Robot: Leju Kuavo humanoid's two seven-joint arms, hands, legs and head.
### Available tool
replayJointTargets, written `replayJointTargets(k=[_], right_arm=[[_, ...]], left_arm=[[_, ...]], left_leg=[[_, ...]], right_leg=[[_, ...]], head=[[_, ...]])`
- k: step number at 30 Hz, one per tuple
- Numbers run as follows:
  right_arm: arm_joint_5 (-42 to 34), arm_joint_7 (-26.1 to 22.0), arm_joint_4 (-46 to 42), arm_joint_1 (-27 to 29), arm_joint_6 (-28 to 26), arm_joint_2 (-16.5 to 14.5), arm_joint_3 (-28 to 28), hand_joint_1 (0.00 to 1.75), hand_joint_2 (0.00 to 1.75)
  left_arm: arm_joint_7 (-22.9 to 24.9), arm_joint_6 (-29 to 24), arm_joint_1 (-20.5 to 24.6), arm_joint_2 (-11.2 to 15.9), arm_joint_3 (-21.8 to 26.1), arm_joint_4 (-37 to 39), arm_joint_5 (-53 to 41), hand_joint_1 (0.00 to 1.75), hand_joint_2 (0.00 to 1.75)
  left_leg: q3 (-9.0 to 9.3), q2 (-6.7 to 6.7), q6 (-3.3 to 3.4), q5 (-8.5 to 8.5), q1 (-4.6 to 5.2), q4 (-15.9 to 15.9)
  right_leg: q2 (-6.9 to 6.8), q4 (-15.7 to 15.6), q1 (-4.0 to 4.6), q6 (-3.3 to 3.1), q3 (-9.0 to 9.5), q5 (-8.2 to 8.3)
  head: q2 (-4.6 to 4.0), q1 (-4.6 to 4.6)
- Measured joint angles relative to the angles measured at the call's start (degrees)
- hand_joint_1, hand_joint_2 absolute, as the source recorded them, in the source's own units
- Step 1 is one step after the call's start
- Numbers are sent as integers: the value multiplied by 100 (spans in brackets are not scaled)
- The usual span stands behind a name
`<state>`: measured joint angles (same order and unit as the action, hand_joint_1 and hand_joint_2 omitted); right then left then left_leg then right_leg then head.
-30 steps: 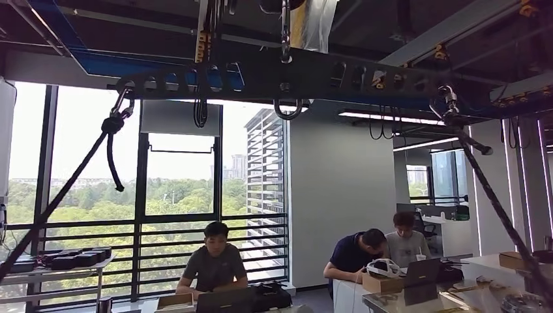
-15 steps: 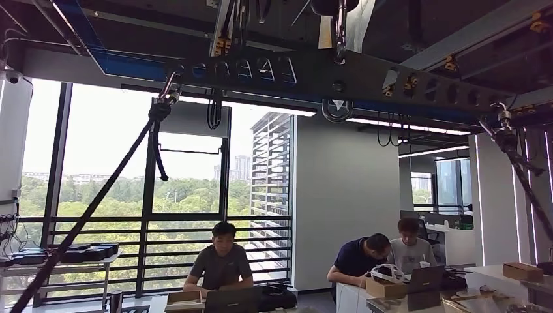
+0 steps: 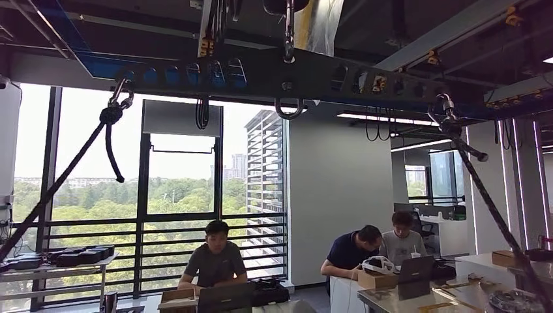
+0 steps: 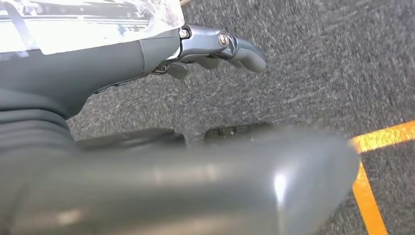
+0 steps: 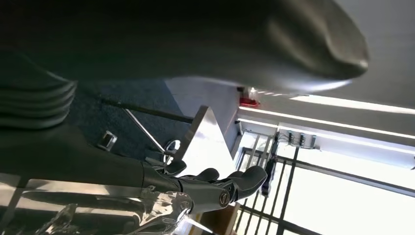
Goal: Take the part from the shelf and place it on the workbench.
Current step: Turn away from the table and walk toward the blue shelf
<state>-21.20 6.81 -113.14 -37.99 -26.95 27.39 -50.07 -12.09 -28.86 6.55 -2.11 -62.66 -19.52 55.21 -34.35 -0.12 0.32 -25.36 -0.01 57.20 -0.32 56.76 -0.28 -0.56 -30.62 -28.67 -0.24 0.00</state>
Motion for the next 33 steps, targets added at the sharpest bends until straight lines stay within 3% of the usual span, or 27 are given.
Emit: replayJointTargets(k=[2,6,14,22,33], right_arm=[[-50,104,96,222,-7,-5,-6,0,175],[-240,153,406,823,-42,-46,-11,0,175],[-295,347,1631,2038,-42,-418,-15,0,175],[33,259,2821,2618,260,-729,296,0,175],[478,62,4089,3079,774,-1080,1038,0,175]], left_arm=[[6,-98,-19,-1,-15,0,71,0,175],[70,-312,-62,-24,-37,0,223,0,175],[353,-643,-121,-36,-77,-48,449,0,175],[479,-266,-254,-31,219,-92,-243,0,175],[621,397,-503,4,1098,-122,-1364,0,175]], left_leg=[[21,2,29,55,-7,-27],[39,10,-48,145,-31,-45],[33,14,-89,109,-28,-45],[31,12,-61,87,-6,-44],[36,11,-54,82,2,-43]], right_leg=[[-4,6,8,-27,19,5],[-19,17,29,-45,27,7],[-26,14,28,-45,34,-35],[-22,2,6,-28,35,-48],[-22,-2,-2,-23,39,-51]], head=[[0,21],[0,41],[0,27],[0,18],[0,18]])
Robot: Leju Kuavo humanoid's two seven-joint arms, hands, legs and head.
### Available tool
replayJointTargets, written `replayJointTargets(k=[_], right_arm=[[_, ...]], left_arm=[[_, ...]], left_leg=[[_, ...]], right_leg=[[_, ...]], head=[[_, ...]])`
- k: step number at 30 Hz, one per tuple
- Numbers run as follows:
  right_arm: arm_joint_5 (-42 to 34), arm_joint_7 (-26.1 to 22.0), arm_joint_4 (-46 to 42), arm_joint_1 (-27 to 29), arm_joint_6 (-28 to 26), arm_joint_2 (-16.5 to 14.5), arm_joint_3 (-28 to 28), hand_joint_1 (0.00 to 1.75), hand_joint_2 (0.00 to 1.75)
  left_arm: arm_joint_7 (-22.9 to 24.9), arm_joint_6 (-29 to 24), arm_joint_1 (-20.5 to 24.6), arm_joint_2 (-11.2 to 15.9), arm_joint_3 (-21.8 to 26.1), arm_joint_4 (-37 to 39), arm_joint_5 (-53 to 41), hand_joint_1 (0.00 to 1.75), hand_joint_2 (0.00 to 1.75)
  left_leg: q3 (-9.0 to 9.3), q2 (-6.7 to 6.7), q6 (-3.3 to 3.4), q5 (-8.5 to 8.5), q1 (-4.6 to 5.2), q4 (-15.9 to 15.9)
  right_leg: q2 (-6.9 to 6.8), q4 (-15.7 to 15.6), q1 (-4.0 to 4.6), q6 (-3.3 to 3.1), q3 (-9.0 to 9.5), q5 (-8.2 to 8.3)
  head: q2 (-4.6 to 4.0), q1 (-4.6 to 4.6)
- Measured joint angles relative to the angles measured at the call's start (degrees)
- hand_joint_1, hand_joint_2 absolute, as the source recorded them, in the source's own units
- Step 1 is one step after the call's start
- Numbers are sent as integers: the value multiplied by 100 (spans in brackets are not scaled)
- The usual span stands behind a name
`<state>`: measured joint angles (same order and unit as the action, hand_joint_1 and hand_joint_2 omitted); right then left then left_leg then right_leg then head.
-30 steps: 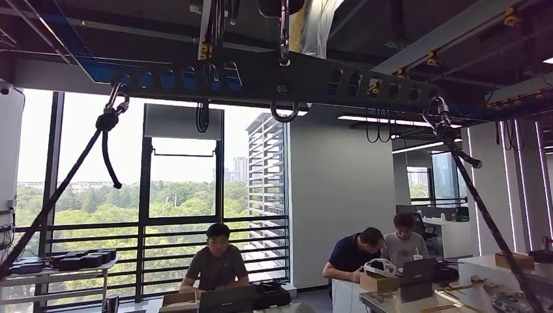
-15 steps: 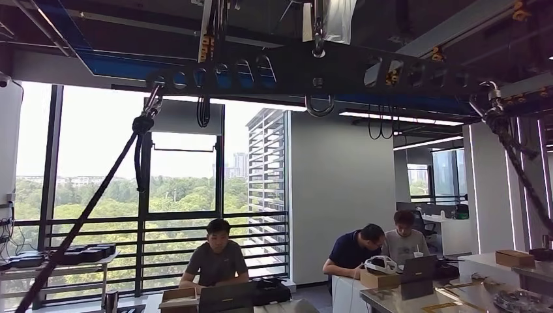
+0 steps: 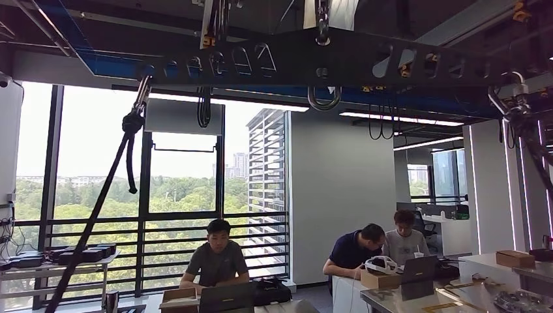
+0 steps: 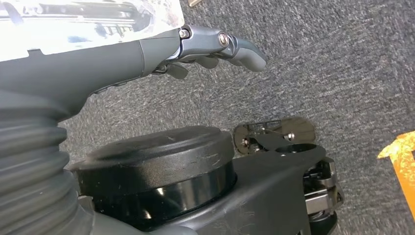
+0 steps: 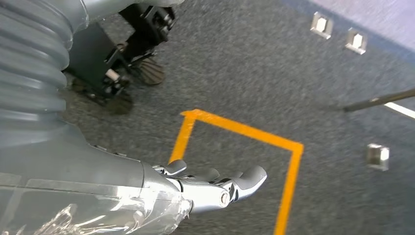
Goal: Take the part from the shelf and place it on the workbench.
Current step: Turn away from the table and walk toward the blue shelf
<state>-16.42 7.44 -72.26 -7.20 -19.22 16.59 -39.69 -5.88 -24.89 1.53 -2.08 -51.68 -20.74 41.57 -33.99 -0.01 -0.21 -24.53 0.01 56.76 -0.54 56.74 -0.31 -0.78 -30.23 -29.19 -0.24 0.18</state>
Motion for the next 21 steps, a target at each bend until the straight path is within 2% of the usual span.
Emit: replayJointTargets(k=[13,17,18,21], right_arm=[[541,-233,1500,569,629,-459,1108,0,175],[702,-308,1882,723,821,-566,1398,0,175],[742,-322,1975,762,866,-596,1471,0,175],[864,-375,2281,886,1008,-684,1699,0,44]], left_arm=[[183,810,-300,76,1505,-69,-1367,0,175],[240,1059,-387,103,1902,-73,-1781,0,0],[255,1118,-414,106,2001,-73,-1881,0,0],[303,1301,-501,115,2313,-73,-2194,0,0]], left_leg=[[9,-1,-1,-15,1,0],[13,-2,0,-24,1,1],[14,-2,0,-26,1,1],[18,-4,2,-30,2,1]], right_leg=[[4,-1,-2,12,2,-10],[6,-1,-2,15,5,-16],[7,-2,-3,14,6,-17],[9,-2,-4,17,9,-23]], head=[[0,2],[0,3],[0,1],[0,0]])
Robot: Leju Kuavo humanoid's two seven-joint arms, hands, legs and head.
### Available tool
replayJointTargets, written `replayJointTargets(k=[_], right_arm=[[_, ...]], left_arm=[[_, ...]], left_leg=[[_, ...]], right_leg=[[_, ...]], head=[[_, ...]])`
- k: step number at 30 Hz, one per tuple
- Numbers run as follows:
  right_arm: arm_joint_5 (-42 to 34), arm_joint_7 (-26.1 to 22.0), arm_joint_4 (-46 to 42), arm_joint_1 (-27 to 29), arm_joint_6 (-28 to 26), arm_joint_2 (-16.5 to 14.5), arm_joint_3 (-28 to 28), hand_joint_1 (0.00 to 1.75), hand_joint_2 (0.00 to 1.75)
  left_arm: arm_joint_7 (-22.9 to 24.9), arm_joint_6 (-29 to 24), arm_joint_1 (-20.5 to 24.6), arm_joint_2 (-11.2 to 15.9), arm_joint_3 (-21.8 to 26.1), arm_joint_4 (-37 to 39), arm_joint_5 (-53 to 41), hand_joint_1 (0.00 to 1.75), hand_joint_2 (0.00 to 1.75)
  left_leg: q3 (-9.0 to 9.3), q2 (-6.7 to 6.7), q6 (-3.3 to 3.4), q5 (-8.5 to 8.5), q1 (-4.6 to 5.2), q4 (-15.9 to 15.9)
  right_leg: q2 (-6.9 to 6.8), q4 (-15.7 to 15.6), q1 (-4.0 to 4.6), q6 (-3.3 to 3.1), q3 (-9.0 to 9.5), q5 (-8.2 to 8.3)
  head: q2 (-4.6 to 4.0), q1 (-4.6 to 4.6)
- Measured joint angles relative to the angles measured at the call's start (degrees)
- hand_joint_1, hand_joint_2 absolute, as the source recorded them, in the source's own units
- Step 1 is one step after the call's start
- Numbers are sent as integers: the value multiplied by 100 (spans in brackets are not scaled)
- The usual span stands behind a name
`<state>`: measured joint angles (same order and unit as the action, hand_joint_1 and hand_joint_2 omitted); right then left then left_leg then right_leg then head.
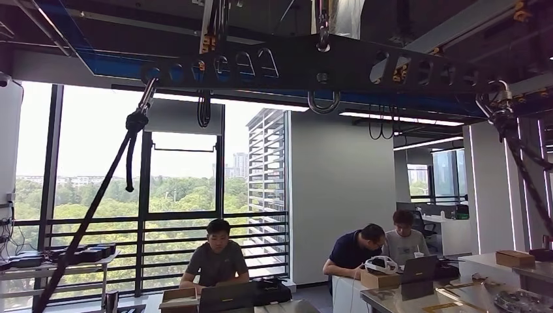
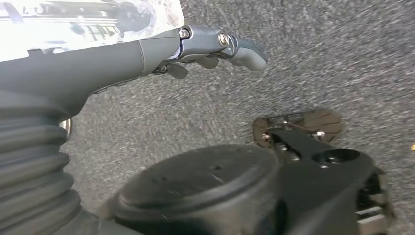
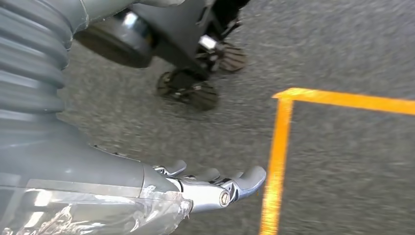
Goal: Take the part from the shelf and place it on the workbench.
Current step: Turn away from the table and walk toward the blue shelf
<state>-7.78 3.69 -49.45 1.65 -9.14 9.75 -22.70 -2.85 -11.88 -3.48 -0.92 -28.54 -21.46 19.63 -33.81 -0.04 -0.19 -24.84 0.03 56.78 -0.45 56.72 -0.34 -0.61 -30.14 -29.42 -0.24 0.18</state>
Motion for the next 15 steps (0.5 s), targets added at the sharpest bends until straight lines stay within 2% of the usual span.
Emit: replayJointTargets(k=[1,15], right_arm=[[39,-18,102,44,49,-31,77,0,0],[608,-257,1550,561,712,-543,1208,0,0]], left_arm=[[16,61,-28,5,107,0,-106,0,0],[213,909,-351,94,1634,0,-1531,0,0]], left_leg=[[1,0,0,-2,0,0],[32,-1,-7,-35,0,1]], right_leg=[[0,0,0,1,2,-3],[2,-1,-1,-6,32,-32]], head=[[0,0],[0,1]])
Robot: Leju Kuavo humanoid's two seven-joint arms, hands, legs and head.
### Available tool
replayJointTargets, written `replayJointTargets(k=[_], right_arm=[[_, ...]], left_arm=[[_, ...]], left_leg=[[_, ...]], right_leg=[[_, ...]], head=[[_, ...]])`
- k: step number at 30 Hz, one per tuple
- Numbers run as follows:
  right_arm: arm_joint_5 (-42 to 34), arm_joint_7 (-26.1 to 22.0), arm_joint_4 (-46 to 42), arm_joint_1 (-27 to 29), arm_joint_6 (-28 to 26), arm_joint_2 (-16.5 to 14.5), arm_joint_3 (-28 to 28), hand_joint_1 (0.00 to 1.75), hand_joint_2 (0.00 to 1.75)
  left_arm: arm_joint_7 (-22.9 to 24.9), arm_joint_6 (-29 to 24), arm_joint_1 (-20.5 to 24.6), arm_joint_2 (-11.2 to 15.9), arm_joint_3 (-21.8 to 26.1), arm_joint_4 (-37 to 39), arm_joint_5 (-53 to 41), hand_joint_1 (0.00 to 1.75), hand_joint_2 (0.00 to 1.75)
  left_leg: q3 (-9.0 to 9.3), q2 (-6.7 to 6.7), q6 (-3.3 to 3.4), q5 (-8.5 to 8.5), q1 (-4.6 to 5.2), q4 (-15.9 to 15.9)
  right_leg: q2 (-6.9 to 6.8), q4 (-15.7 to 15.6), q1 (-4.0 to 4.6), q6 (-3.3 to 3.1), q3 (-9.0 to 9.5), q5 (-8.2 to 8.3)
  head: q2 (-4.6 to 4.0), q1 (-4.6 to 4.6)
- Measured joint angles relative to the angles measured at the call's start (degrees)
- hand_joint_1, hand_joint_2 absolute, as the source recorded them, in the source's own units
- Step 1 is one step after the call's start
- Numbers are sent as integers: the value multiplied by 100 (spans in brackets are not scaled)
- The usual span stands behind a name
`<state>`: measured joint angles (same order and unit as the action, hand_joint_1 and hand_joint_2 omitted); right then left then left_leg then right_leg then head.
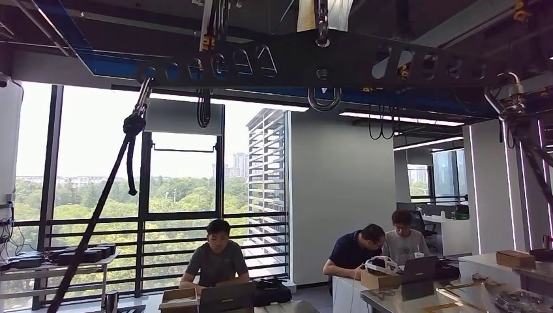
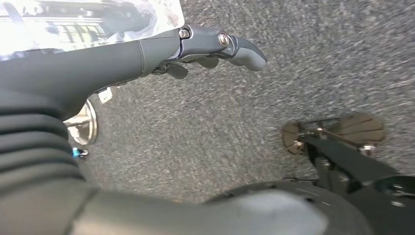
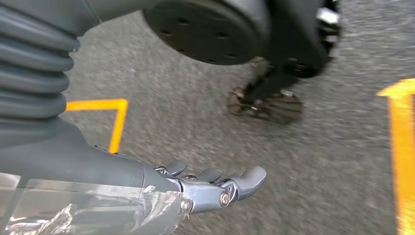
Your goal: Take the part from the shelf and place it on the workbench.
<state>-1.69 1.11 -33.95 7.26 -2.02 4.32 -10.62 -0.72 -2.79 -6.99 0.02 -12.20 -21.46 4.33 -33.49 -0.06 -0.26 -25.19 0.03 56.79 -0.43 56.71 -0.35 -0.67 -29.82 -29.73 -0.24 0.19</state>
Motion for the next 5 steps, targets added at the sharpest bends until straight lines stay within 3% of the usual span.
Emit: replayJointTargets(k=[5], right_arm=[[127,-66,371,60,153,-136,298,0,0]], left_arm=[[44,192,-52,5,382,0,-324,0,0]], left_leg=[[21,-1,-1,-13,0,0]], right_leg=[[0,0,0,1,22,-11]], head=[[0,-1]])
